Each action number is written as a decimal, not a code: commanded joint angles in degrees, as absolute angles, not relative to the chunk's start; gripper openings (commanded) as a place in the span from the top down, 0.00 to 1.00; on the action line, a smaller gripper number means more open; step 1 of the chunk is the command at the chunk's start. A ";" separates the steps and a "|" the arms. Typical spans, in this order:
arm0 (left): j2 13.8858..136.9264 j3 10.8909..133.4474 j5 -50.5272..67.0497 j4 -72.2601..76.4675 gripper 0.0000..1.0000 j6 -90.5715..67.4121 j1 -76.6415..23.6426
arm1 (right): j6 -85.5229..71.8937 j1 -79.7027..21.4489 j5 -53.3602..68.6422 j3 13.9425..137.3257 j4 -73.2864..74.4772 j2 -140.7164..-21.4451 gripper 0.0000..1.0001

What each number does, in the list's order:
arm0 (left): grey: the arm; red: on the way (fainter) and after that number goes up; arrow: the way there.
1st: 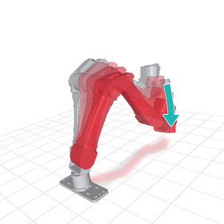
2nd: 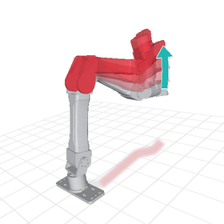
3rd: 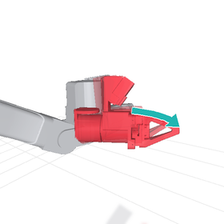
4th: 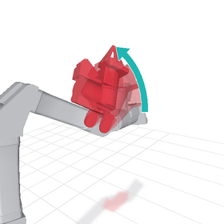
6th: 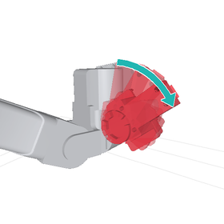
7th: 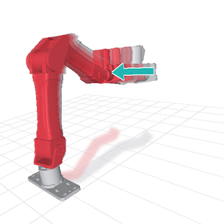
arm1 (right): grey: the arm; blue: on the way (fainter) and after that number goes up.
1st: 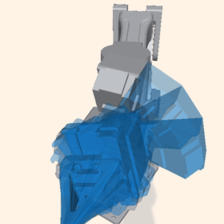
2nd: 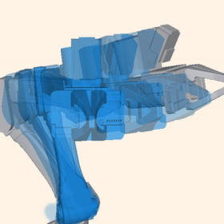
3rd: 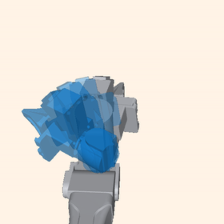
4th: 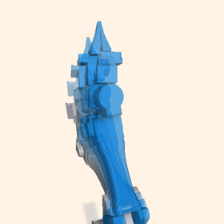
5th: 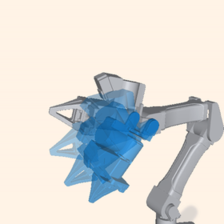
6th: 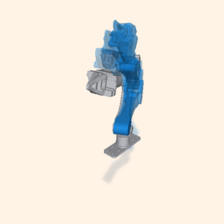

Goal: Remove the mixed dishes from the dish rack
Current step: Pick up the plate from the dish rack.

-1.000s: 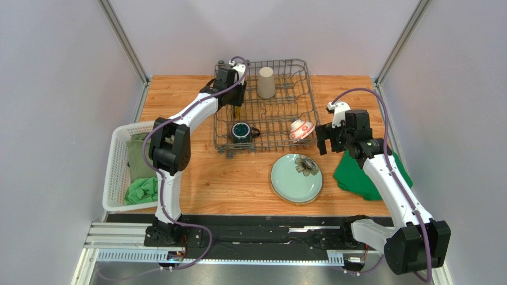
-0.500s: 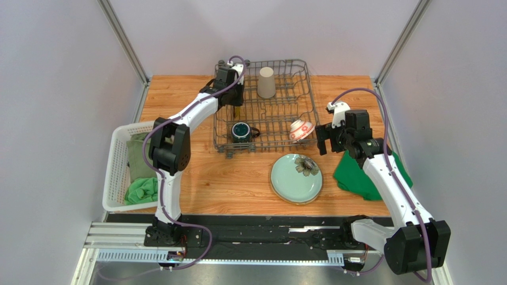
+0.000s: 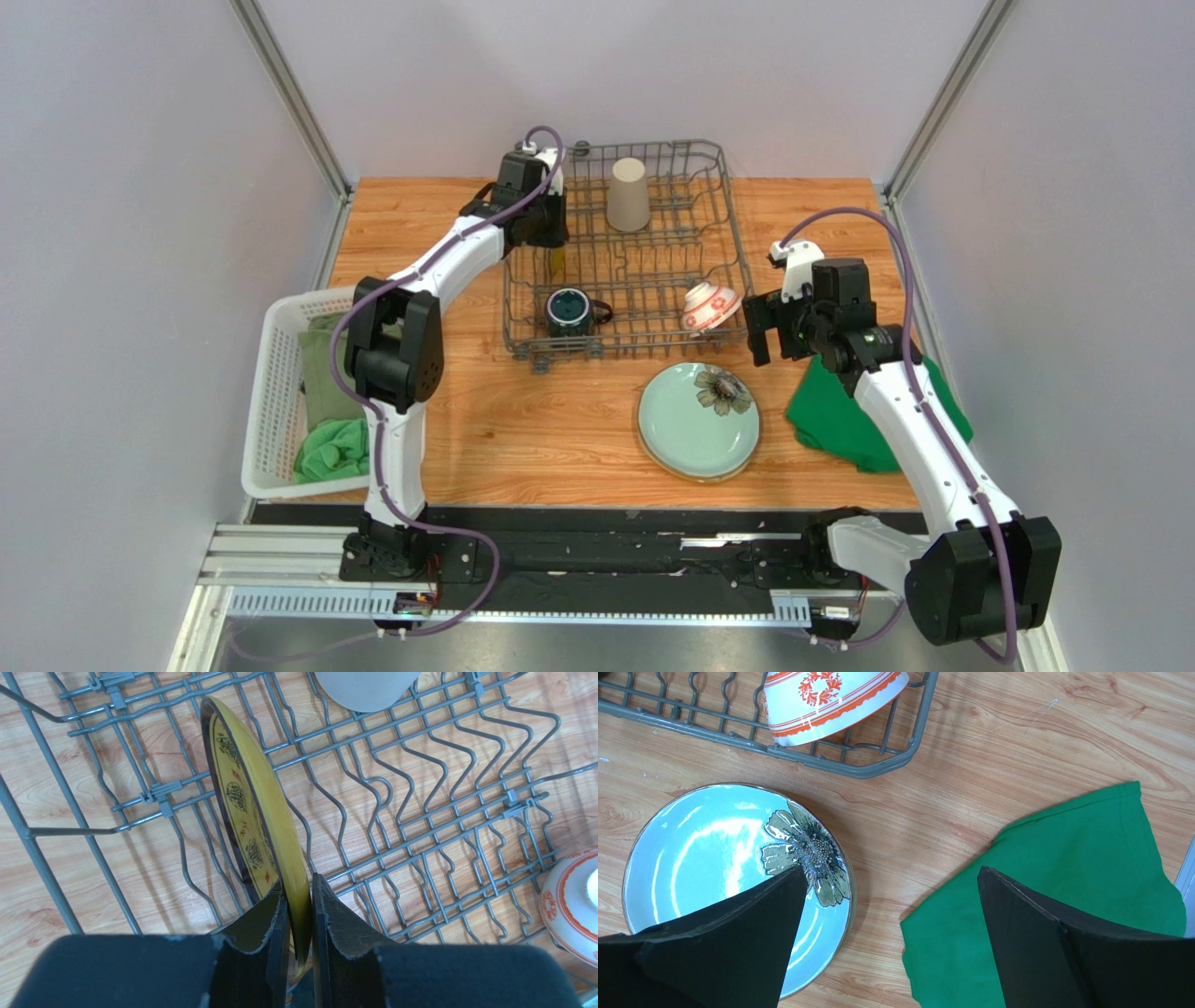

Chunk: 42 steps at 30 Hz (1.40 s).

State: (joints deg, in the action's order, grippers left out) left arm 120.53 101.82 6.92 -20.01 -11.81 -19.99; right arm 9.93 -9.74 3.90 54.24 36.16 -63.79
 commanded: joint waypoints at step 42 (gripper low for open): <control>77.18 76.30 1.94 -10.64 1.00 21.17 -41.19 | 7.30 -7.12 -3.34 54.93 33.57 -60.82 0.01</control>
